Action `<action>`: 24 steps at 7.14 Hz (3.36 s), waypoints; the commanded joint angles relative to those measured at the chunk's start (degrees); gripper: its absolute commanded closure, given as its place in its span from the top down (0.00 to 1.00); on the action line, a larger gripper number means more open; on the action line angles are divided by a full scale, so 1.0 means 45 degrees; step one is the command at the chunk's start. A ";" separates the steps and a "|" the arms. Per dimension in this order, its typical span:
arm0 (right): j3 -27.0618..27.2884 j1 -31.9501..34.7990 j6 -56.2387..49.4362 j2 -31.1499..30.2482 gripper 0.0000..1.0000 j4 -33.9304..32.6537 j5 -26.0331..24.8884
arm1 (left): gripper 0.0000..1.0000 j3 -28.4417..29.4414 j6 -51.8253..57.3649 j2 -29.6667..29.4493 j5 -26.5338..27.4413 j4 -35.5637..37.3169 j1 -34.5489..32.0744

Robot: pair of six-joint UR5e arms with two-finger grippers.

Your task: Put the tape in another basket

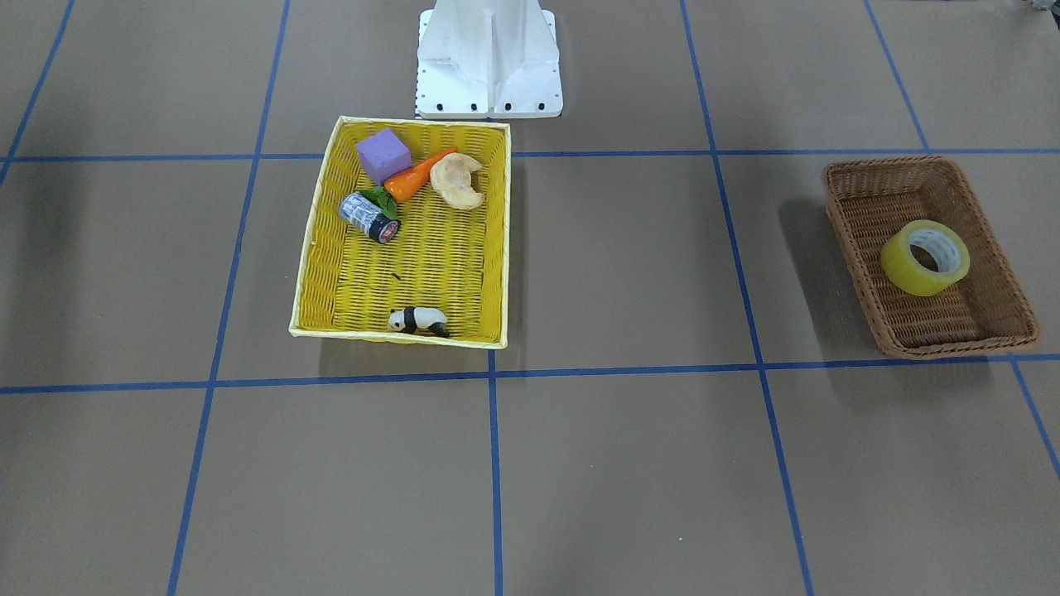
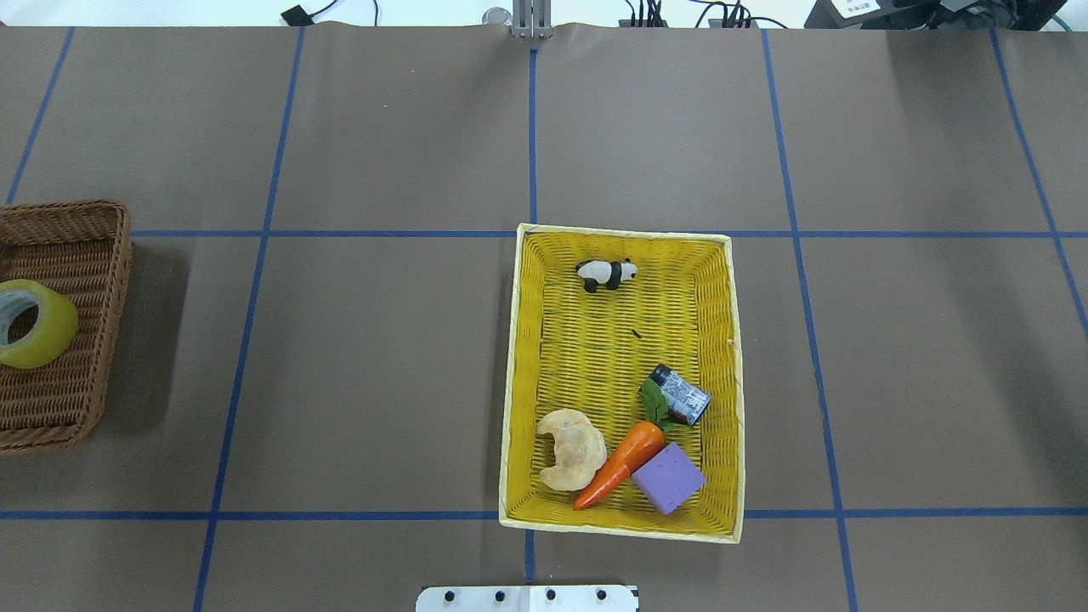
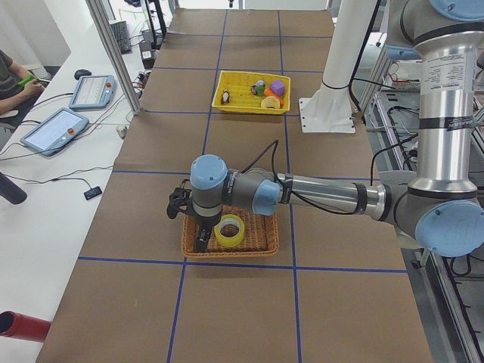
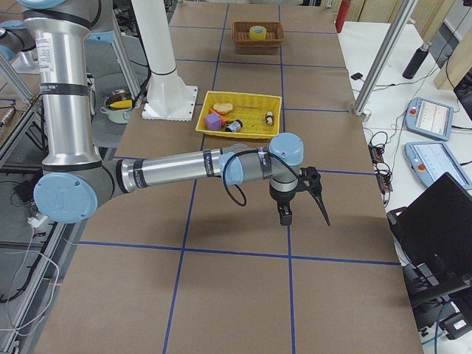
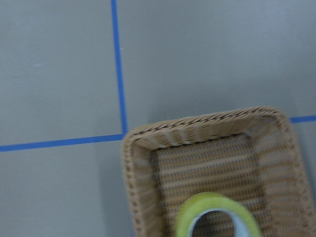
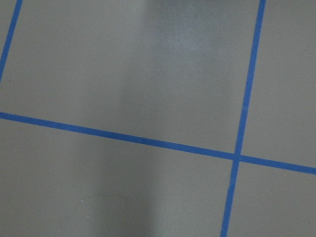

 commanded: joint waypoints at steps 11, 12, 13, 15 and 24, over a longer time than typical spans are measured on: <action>-0.0076 -0.0374 -0.0123 0.0105 1.00 -0.0157 -0.0230 | 0.98 0.0061 -0.1981 0.0000 -0.1364 -0.0353 0.0039; -0.0076 -0.0391 -0.0124 0.0105 1.00 -0.0138 -0.0402 | 0.98 0.0100 -0.2020 -0.0193 -0.1325 -0.0317 0.0040; -0.0114 -0.0392 -0.0105 0.0047 1.00 -0.0157 -0.0288 | 0.98 -0.0422 -0.2117 -0.0233 -0.1248 -0.0220 0.0020; -0.0153 -0.0372 -0.0123 0.0181 1.00 -0.0177 -0.0170 | 0.98 -0.0992 -0.2117 -0.0058 -0.1325 -0.0123 -0.0019; -0.0115 -0.0352 -0.0026 -0.0208 1.00 -0.0118 0.0045 | 0.98 -0.1384 -0.2118 0.0002 -0.1189 -0.0141 0.0020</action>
